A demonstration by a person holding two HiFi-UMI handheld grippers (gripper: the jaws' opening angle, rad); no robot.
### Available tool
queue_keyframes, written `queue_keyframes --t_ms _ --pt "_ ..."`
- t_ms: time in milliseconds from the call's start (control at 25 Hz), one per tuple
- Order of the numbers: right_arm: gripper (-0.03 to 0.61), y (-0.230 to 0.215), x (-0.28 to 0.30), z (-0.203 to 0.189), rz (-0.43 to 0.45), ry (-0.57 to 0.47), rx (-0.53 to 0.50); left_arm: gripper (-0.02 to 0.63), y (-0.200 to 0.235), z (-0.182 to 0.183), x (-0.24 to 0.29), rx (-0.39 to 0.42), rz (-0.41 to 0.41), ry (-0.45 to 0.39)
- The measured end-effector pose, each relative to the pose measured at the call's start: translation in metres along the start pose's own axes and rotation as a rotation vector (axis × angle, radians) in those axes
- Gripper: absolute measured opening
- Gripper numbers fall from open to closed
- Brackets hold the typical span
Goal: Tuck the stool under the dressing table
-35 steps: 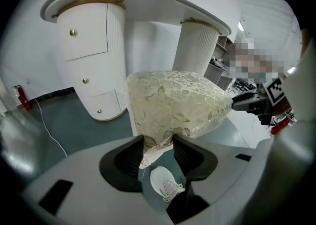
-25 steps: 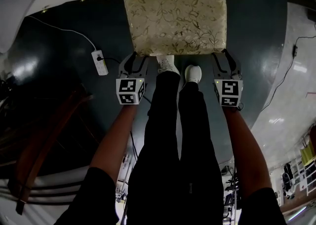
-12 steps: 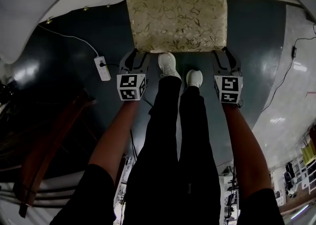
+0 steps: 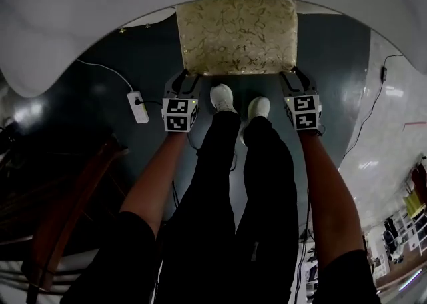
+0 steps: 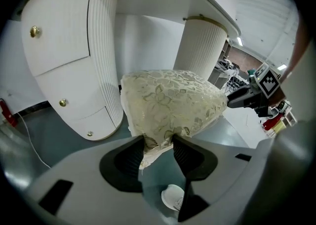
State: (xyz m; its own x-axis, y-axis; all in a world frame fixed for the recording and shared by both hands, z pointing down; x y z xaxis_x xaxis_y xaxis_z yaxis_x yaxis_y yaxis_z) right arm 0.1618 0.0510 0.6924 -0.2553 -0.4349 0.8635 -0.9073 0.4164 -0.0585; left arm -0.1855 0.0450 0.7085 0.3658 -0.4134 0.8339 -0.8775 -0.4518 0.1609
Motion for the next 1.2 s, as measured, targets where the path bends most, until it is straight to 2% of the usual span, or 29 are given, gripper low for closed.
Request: queue_keyframes --t_ms 80,200,480,840,1200 --pt "0.198 -0.002 0.000 0.003 0.012 0.001 0.011 0.198 0.002 0.002 -0.001 0.004 -0.010 0.003" --pt "0.198 -0.003 0.001 0.001 0.013 -0.054 0.029 0.198 0.001 0.003 -0.002 0.000 -0.007 -0.010" --pt "0.198 0.005 -0.006 -0.030 0.012 -0.117 0.052 0.198 -0.013 -0.018 -0.005 -0.001 0.001 -0.023" --pt "0.196 -0.003 0.004 -0.017 0.024 -0.144 0.045 0.198 -0.006 -0.007 0.002 -0.013 0.029 -0.045" --pt "0.196 -0.005 0.005 -0.010 -0.009 -0.166 0.055 0.198 -0.005 -0.004 0.003 -0.011 0.033 -0.072"
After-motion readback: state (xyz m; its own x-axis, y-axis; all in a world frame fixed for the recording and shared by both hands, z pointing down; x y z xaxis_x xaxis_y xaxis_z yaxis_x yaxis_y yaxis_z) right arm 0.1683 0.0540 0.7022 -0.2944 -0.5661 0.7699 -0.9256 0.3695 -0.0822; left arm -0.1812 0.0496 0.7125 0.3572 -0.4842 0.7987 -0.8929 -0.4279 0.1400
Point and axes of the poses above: the fingertips, and each gripper's own axes: x forward along the fingers, y to its left, z out of its top, the point moved 9 cm from there along -x, backward along the fingers, and after that the axes turned 3 degrees about y, right-handed, at the moved point
